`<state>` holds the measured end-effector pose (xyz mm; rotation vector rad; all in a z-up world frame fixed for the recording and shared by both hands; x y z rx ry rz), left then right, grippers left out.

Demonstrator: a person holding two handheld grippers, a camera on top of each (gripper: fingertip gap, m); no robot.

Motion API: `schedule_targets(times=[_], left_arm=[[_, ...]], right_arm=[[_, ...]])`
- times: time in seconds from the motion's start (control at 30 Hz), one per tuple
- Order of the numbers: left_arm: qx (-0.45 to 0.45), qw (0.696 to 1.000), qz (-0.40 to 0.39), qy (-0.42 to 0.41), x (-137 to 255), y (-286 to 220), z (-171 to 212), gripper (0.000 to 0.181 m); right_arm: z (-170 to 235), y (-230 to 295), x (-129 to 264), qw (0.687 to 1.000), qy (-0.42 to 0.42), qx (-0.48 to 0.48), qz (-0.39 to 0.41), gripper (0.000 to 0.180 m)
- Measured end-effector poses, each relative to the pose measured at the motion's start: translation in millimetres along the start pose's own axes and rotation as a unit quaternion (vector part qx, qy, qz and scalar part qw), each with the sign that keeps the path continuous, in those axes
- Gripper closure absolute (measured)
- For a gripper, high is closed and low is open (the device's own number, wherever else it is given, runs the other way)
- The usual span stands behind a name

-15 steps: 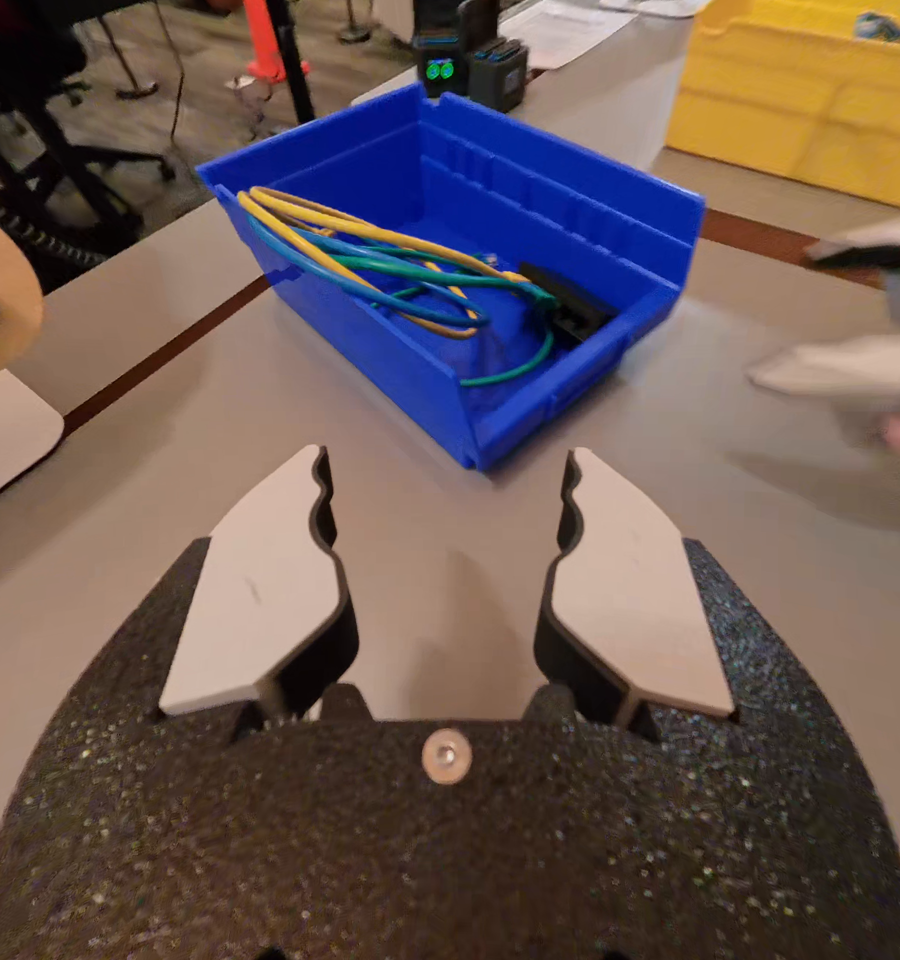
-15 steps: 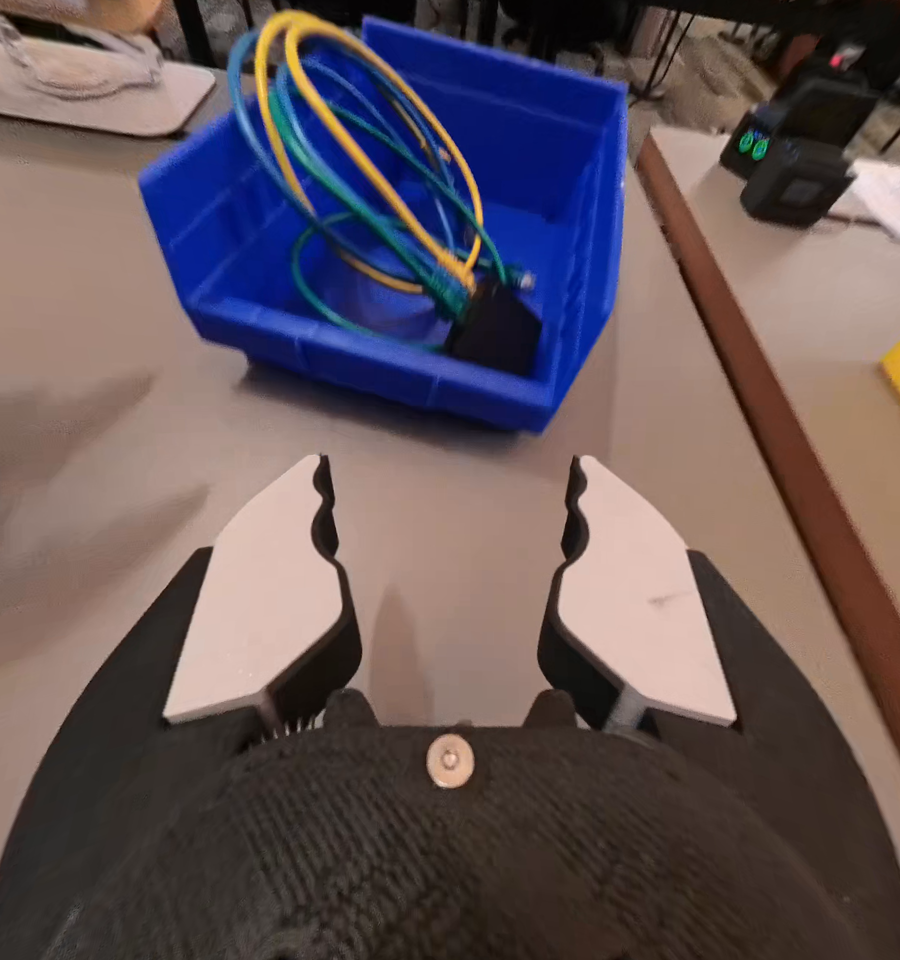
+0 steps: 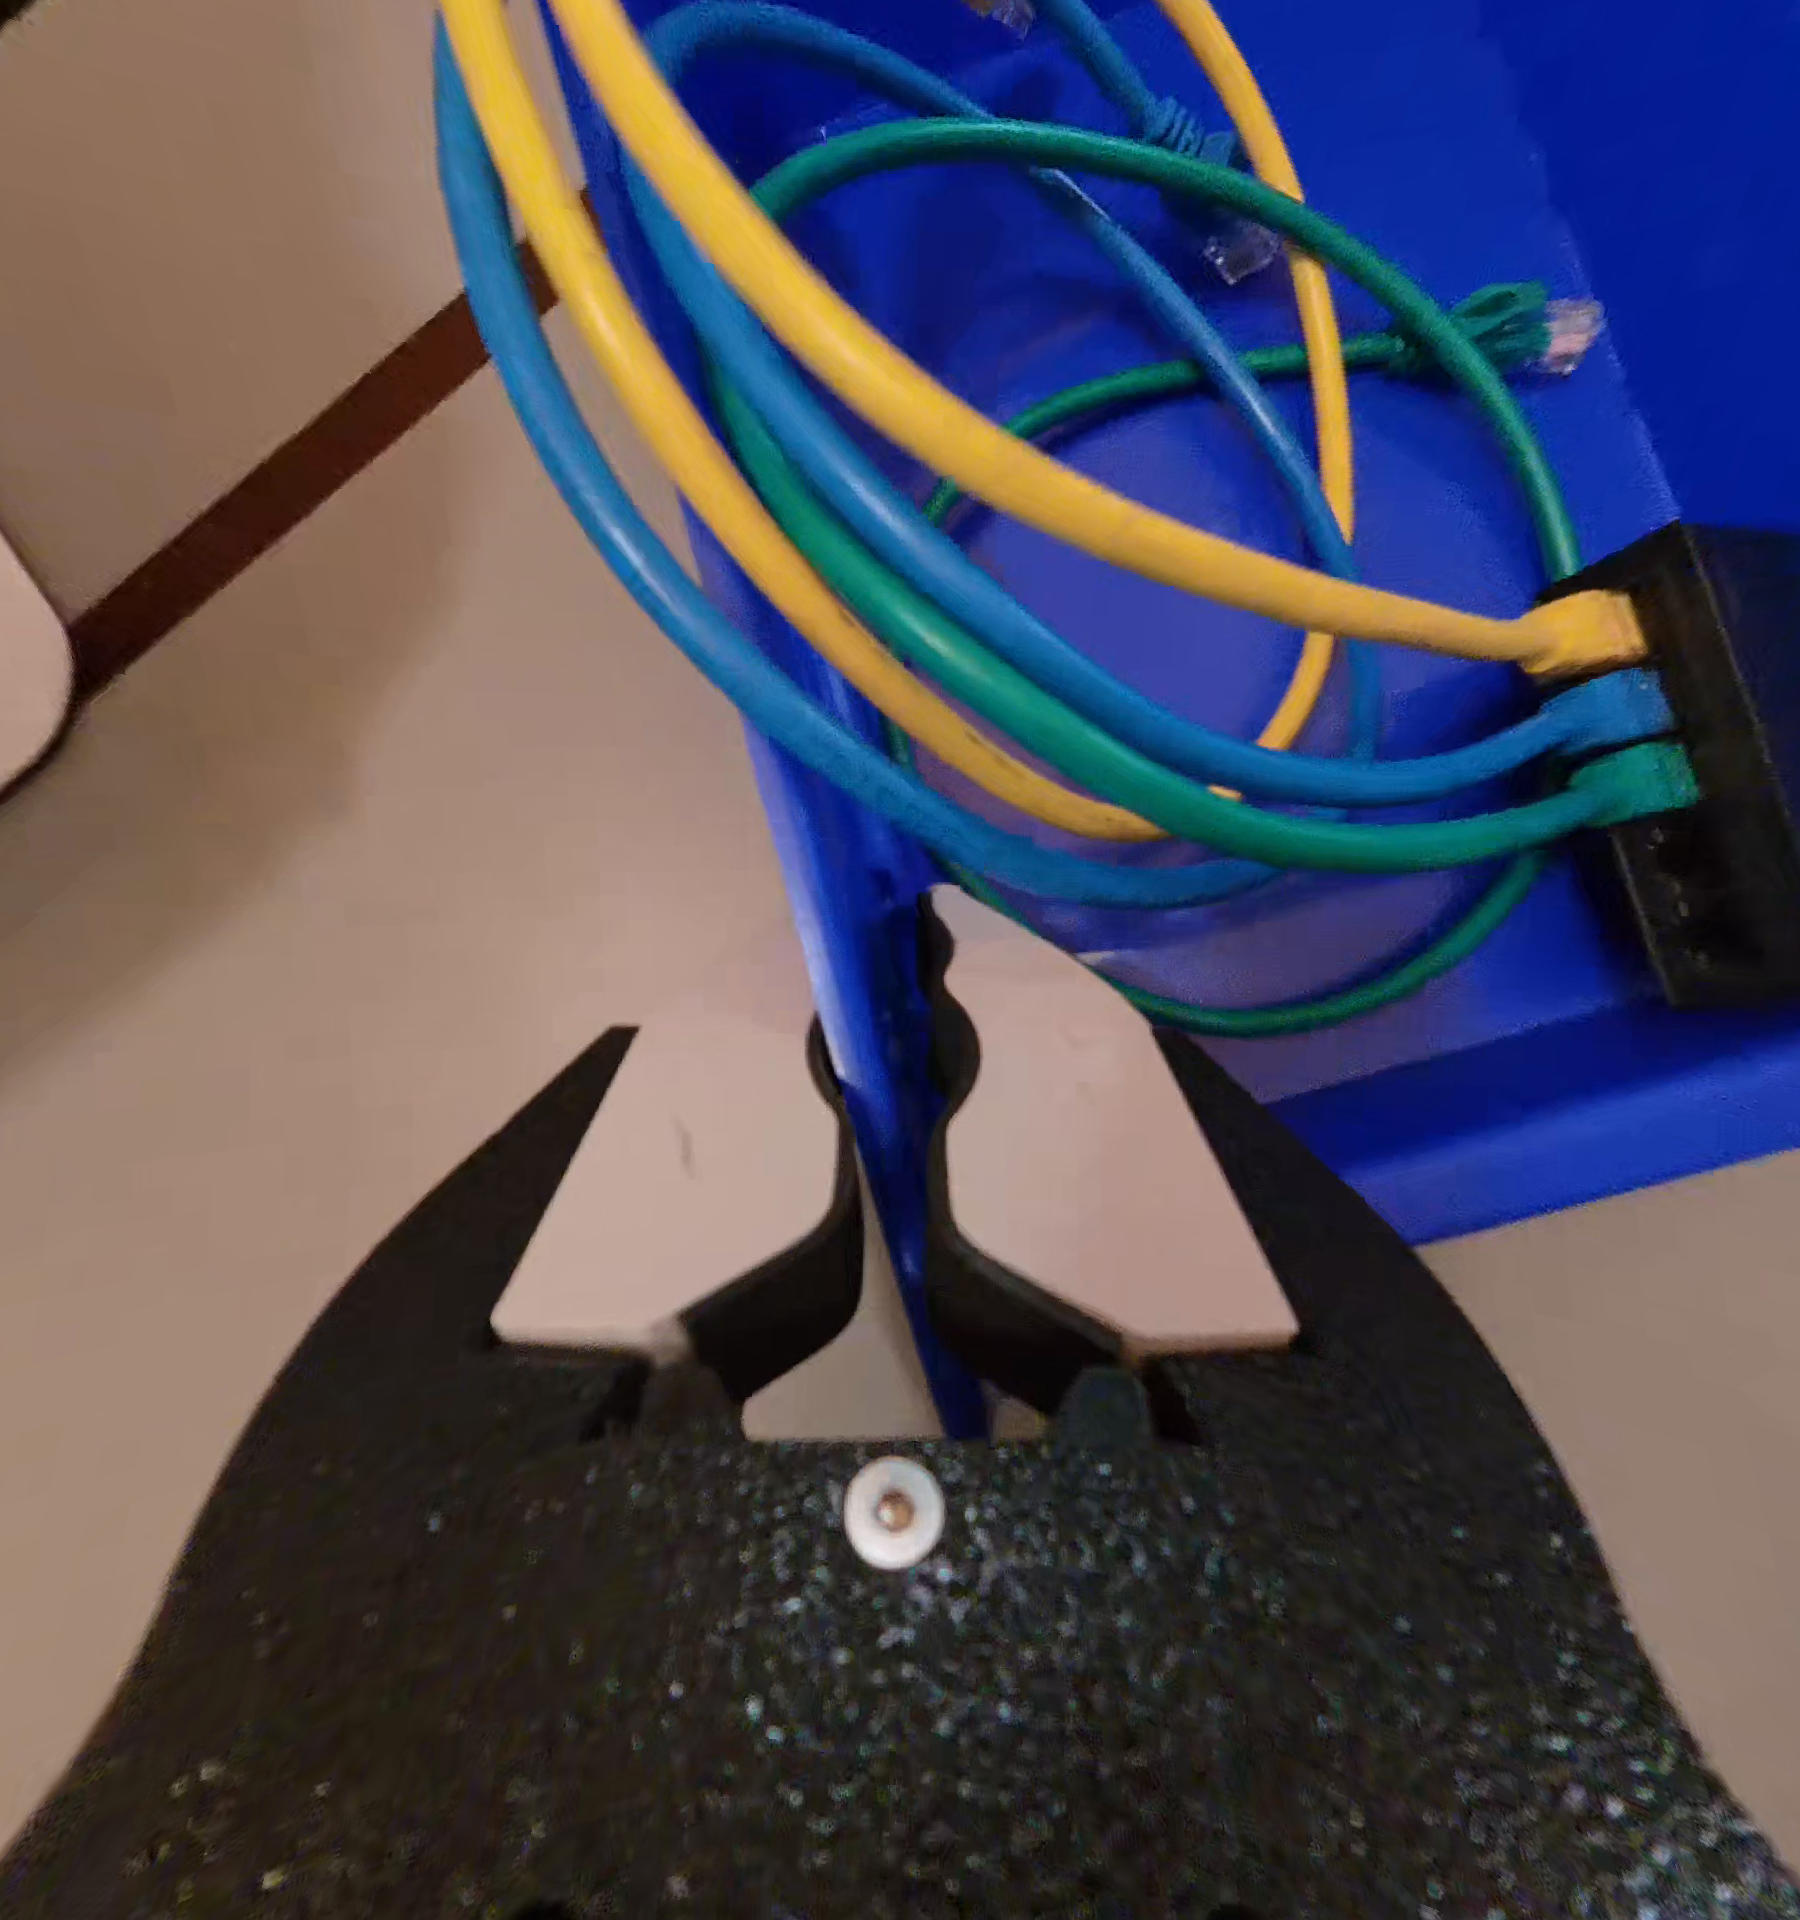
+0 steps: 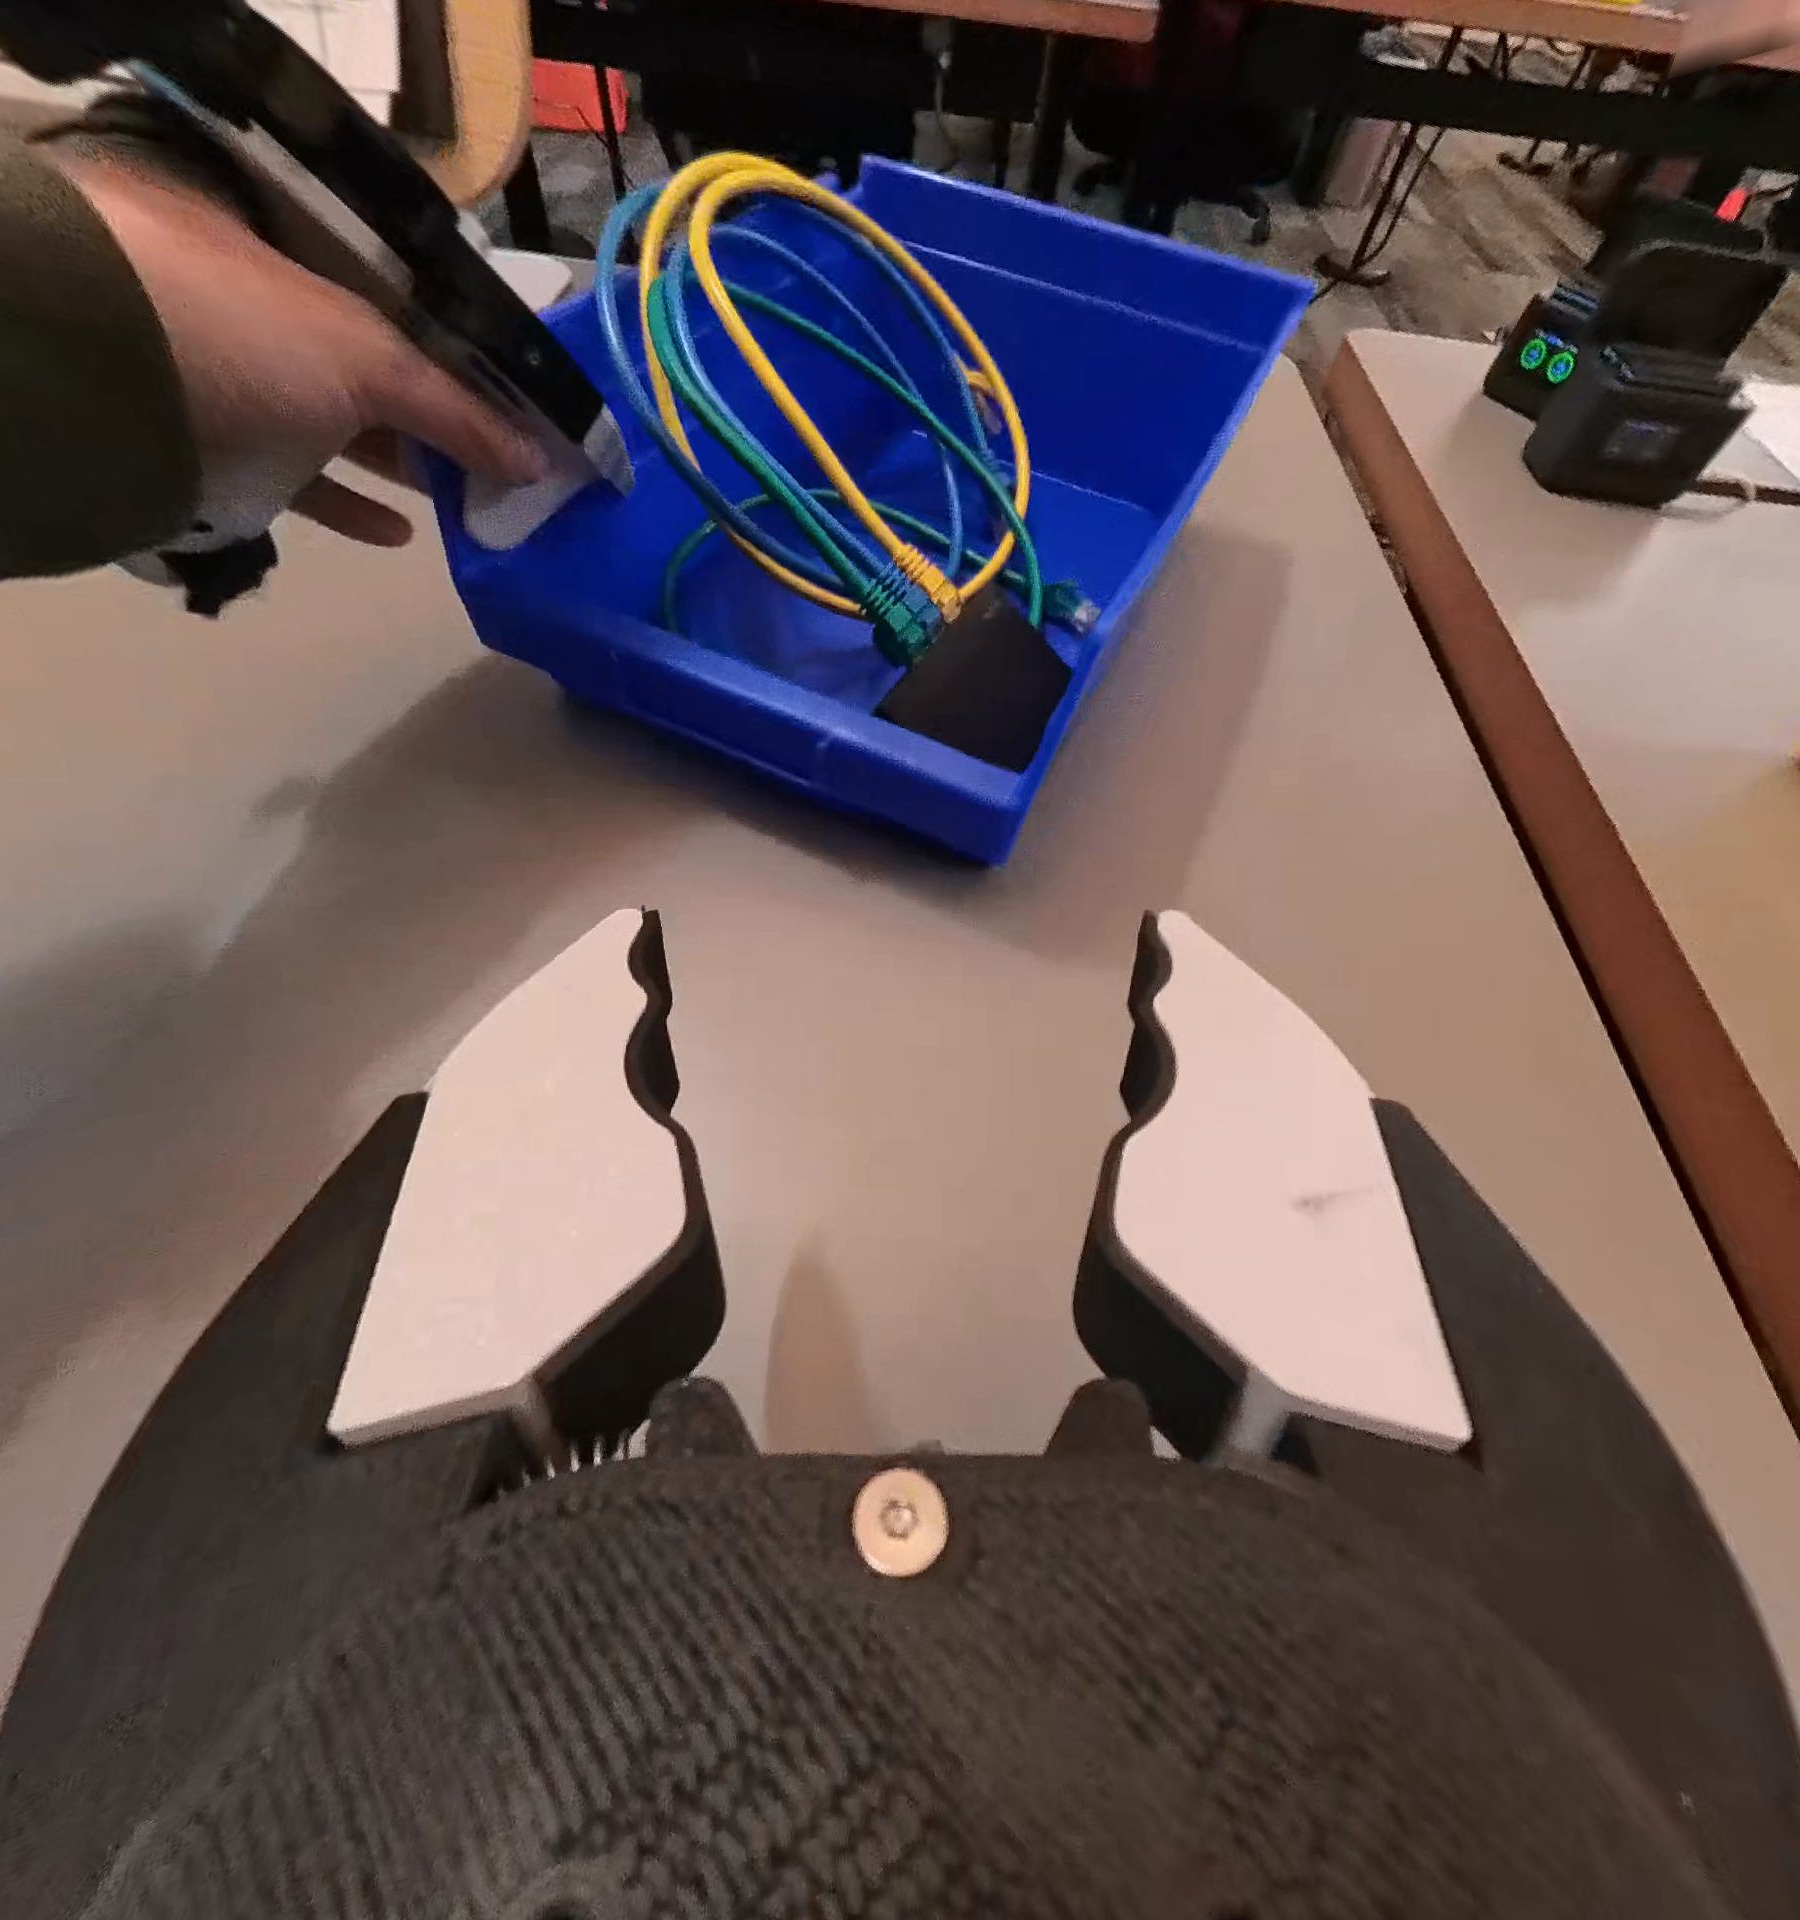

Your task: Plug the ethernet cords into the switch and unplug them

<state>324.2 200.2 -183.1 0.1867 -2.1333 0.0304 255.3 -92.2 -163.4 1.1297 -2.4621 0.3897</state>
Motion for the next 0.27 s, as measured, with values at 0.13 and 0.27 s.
schedule_targets(times=[0.13, 0.27], left_arm=[[0.025, 0.999, 0.043, -0.004, 24, 36, 32, 0.177], [0.008, 0.996, 0.084, -0.002, 79, 83, 100, 0.177]], right_arm=[[-11, -1, 15, 1.0, -0.027, 0.003, 0.005, 0.095], [-18, -6, 25, 0.999, -0.047, -0.003, 0.02, 0.095]])
Point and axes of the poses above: each gripper's, where its closed fingertips meet, x back along the fingers, z out of its underside, y = z × x across the jaws, the point moved 9 cm from there along x, back along the fingers, and after that the axes turned 4 degrees about y, right-handed, at the moved point
